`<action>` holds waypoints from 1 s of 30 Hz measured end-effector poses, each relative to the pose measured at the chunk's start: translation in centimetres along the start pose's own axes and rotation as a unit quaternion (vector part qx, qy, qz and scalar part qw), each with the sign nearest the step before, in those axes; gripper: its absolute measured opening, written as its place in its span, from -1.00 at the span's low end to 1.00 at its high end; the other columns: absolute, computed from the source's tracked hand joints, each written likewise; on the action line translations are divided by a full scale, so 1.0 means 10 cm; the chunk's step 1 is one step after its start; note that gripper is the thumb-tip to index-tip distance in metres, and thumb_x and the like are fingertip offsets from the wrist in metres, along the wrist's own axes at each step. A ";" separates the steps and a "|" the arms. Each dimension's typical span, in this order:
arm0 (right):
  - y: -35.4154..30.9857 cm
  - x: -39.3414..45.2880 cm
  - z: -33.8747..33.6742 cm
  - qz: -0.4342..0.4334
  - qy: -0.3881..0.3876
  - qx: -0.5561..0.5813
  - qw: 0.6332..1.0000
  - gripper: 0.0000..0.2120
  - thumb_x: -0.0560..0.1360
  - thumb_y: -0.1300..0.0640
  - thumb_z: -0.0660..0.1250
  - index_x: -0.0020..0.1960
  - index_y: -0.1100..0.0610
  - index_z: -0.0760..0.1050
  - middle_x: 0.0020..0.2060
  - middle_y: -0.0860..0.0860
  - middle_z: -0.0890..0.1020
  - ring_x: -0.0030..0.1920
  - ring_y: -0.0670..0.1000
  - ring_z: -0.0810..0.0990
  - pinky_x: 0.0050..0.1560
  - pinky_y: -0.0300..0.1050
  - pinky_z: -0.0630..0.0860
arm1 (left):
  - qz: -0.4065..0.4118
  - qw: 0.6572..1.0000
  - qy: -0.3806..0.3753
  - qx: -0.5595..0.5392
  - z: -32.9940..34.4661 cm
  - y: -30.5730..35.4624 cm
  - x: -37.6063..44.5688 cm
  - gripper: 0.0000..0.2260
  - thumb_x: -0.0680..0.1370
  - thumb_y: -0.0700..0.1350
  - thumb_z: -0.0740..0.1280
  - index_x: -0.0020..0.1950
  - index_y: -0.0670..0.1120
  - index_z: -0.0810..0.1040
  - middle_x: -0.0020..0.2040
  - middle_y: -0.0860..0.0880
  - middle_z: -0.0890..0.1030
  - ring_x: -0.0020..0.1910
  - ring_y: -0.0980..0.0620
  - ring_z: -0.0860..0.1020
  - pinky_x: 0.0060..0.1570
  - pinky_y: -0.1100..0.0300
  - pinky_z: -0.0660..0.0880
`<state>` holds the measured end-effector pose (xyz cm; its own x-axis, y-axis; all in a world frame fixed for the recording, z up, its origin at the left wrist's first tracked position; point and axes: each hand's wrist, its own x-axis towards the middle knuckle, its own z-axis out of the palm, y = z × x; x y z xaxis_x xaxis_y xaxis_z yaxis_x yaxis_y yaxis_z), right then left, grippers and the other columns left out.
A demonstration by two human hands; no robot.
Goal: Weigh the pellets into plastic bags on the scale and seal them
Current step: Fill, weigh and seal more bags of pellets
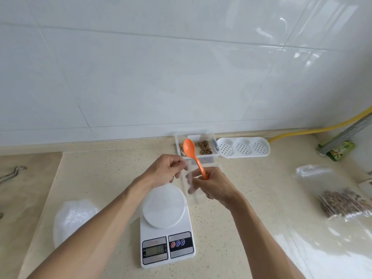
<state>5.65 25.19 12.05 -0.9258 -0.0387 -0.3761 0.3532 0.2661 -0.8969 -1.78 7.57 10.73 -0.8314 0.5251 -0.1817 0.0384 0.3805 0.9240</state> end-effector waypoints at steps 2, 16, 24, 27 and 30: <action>-0.03 -0.01 -0.06 0.002 -0.012 -0.022 1.000 -0.87 0.47 0.30 0.30 -0.10 0.16 0.62 -0.25 0.18 0.71 -0.50 -0.04 0.22 -0.50 -0.18 0.16 | 0.002 1.000 -0.010 0.005 0.00 0.06 0.00 -0.79 0.62 -0.06 0.26 -0.16 -0.01 0.62 -0.41 0.04 0.48 -0.51 0.13 0.37 -0.43 0.33 0.34; -0.03 0.01 -0.47 -0.001 0.001 0.175 0.985 -0.77 0.56 0.29 0.33 -0.21 0.07 0.64 -0.54 0.03 0.38 -0.47 -0.01 0.36 -0.39 -0.15 0.16 | 0.019 1.000 -0.004 -0.015 -0.34 0.19 0.11 -0.64 0.62 0.07 0.21 -0.32 -0.04 0.54 -0.49 -0.01 0.21 -0.51 0.05 0.14 -0.49 0.21 0.10; -0.10 0.17 -0.51 0.020 0.049 0.234 0.971 -0.88 0.53 0.34 0.34 -0.01 0.24 0.65 -0.47 0.12 0.54 -0.50 -0.07 0.34 -0.56 -0.26 0.13 | 0.075 0.956 0.095 0.266 -0.22 0.04 0.29 -0.80 0.54 0.23 0.21 -0.13 0.17 0.52 -0.26 0.13 0.52 -0.20 0.04 0.55 -0.13 0.11 0.45; -0.13 0.27 -0.45 0.027 0.069 0.191 0.979 -0.89 0.51 0.30 0.38 0.02 0.25 0.62 -0.35 0.20 0.65 -0.55 -0.08 0.24 -0.56 -0.26 0.14 | 0.059 0.955 -0.019 0.289 -0.07 0.14 0.31 -0.04 0.26 0.59 0.16 0.45 -0.03 0.30 0.30 -0.02 0.48 0.30 -0.02 0.43 0.31 0.02 0.35; -0.14 0.37 -0.37 0.027 0.060 0.162 0.985 -0.95 0.51 0.27 0.40 -0.04 0.21 0.63 -0.31 0.22 0.67 -0.55 -0.05 0.27 -0.56 -0.25 0.17 | 0.072 0.944 -0.047 0.319 0.09 0.18 0.34 0.21 0.12 0.47 0.44 0.57 0.02 -0.06 0.52 -0.01 0.18 0.49 -0.04 0.15 0.49 0.00 0.11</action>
<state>1.19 28.26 12.78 -0.9064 0.0865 -0.4134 0.4097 -0.0580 -0.9104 -3.99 10.76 11.47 -0.7405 0.6600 -0.1266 0.4979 0.6653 0.5563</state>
